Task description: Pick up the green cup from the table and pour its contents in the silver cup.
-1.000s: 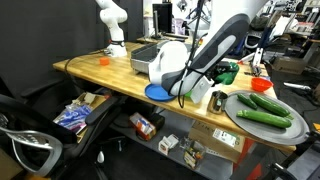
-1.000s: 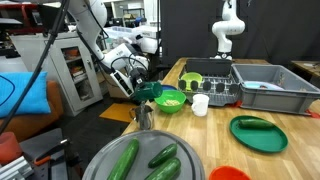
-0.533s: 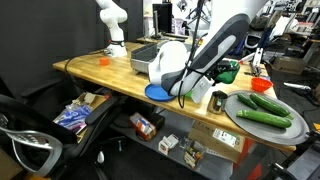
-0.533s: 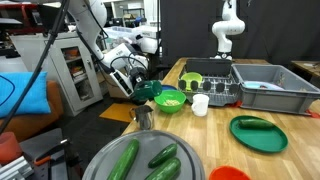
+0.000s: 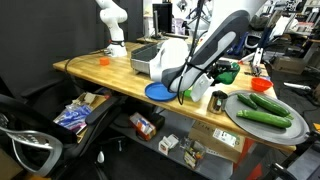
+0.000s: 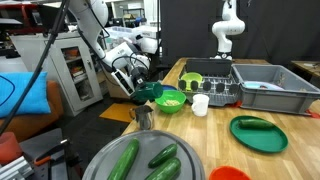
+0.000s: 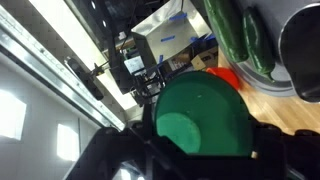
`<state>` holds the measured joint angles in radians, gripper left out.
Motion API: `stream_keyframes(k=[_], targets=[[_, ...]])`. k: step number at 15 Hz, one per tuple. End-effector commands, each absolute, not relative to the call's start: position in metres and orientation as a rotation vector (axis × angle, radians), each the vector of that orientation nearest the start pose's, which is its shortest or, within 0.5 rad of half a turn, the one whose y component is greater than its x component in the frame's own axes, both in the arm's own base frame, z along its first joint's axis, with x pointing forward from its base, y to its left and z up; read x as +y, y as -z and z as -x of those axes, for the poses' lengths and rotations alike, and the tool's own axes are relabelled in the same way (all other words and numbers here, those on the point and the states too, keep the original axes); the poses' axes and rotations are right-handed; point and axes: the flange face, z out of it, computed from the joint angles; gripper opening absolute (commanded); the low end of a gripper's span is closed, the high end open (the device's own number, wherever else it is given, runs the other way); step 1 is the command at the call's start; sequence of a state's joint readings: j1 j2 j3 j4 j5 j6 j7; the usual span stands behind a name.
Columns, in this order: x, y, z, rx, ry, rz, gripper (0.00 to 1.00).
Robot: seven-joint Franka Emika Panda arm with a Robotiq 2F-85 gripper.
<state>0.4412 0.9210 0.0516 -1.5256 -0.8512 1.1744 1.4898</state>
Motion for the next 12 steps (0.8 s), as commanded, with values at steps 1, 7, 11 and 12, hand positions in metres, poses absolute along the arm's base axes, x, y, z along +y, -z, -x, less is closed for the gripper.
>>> stream_keyframes(k=[1,7,11,12], targets=[[0.163,-0.138,-0.554,-0.730,0.021,-1.711,0.54],[0.121,-0.171,-0.572,-0.984,0.058,-1.879,0.54],[0.099,-0.194,-0.580,-1.078,-0.010,-2.030,0.54],[0.099,-0.198,-0.578,-1.085,-0.049,-2.065,0.54]])
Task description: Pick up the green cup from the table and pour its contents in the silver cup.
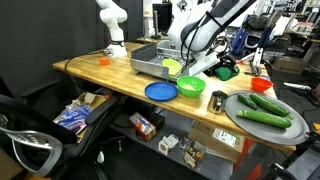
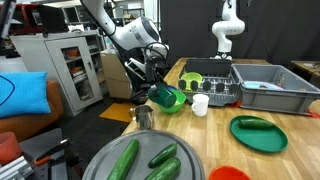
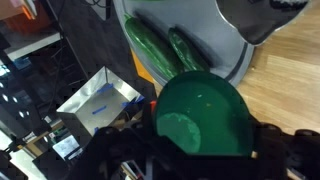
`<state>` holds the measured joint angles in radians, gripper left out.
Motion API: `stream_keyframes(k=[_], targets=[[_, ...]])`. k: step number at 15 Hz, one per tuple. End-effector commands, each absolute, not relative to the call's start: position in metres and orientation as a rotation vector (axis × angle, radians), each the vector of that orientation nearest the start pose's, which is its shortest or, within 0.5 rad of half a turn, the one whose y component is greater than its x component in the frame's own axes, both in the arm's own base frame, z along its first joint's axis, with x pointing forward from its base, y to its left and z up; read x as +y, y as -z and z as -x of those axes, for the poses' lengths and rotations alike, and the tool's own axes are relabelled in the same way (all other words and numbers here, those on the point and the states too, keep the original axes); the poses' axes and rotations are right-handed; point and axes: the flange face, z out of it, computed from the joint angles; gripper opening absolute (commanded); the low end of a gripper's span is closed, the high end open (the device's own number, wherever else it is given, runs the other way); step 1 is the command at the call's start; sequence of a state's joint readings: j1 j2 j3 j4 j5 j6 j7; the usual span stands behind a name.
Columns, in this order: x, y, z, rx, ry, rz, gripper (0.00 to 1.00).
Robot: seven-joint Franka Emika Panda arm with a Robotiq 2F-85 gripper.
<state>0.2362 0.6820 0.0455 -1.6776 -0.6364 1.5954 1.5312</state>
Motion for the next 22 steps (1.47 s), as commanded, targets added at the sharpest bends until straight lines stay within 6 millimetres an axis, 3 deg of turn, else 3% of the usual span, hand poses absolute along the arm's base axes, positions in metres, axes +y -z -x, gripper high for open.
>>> stream_keyframes(k=[1,6,7,14,15,18,22], targets=[[0.098,-0.203,-0.577,-1.118,-0.067,-2.117,0.54],[0.087,-0.214,-0.562,-1.205,-0.127,-2.287,0.54],[0.093,-0.207,-0.576,-1.176,-0.122,-2.221,0.79],[0.090,-0.211,-0.566,-1.187,-0.138,-2.260,0.79],[0.090,-0.211,-0.566,-1.187,-0.138,-2.260,0.54],[0.085,-0.209,-0.571,-1.223,-0.098,-2.320,0.54],[0.060,-0.209,-0.580,-1.397,-0.037,-2.436,0.54]])
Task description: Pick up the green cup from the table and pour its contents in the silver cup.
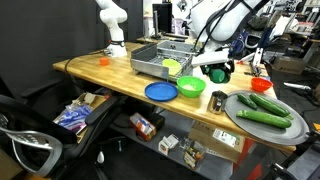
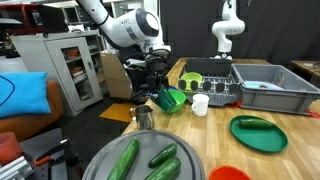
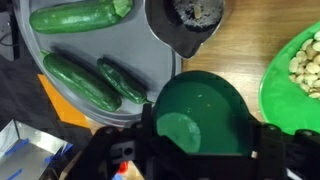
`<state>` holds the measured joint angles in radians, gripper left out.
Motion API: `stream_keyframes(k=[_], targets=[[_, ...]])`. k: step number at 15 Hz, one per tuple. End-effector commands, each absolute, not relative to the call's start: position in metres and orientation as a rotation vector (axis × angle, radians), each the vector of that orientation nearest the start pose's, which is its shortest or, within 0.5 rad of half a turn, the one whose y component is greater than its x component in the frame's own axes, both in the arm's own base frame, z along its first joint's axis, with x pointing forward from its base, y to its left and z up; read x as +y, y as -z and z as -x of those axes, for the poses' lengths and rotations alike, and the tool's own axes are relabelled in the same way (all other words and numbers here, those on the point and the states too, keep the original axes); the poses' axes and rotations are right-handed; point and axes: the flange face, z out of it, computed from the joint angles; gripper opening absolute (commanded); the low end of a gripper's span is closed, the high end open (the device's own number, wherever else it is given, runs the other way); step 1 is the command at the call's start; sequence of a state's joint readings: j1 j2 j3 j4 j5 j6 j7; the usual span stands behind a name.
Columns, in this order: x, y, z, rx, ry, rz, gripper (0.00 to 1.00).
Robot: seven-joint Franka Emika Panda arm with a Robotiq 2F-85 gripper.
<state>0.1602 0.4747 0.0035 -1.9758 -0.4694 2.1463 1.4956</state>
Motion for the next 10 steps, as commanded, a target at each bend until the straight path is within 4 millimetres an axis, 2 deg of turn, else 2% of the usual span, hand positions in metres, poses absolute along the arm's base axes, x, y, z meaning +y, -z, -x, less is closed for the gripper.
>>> stream_keyframes(k=[1,6,10], targets=[[0.051,-0.209,-0.583,1.740,0.038,2.954,0.54],[0.013,-0.206,-0.591,1.766,0.067,2.743,0.54],[-0.013,-0.194,-0.585,1.734,0.077,2.534,0.54]])
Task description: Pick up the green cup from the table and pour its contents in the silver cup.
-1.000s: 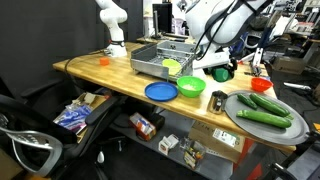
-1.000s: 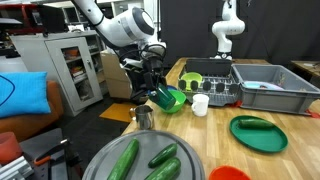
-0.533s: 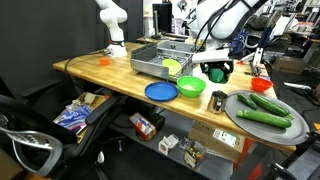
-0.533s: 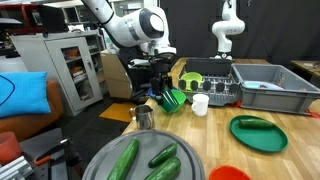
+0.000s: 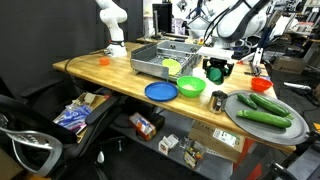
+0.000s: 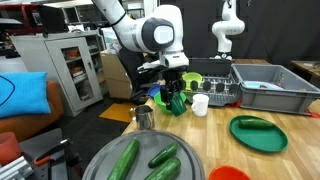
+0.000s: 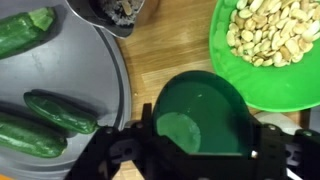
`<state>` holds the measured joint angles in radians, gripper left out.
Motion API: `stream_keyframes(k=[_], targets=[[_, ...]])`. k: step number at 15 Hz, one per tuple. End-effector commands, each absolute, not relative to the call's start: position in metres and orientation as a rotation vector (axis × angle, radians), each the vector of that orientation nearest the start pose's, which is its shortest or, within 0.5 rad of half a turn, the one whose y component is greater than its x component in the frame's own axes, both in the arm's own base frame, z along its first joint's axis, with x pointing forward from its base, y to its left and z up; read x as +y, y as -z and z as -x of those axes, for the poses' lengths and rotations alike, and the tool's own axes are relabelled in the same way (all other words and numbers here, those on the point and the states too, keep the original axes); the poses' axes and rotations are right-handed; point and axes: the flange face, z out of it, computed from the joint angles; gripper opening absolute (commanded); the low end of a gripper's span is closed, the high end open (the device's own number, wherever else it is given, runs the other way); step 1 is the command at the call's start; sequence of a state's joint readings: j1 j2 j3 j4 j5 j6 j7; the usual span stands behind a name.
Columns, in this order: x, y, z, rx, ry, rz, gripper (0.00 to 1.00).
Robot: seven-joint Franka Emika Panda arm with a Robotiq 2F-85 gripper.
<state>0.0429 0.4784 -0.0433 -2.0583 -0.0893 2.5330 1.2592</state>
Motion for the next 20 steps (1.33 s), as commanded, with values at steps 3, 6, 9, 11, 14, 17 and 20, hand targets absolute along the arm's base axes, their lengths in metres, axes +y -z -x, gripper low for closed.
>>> stream_keyframes(k=[3,6,9,11,14,17,20], targets=[[-0.035,-0.184,-0.570,1.728,0.067,2.361,0.54],[-0.047,-0.178,-0.562,1.685,0.045,2.219,0.54],[-0.053,-0.172,-0.560,1.631,-0.001,2.142,0.54],[-0.057,-0.169,-0.557,1.618,-0.013,2.128,0.54],[-0.062,-0.159,-0.555,1.617,-0.039,2.121,0.54],[-0.068,-0.146,-0.553,1.637,-0.085,2.109,0.54],[-0.077,-0.141,-0.555,1.632,-0.125,2.080,0.54]])
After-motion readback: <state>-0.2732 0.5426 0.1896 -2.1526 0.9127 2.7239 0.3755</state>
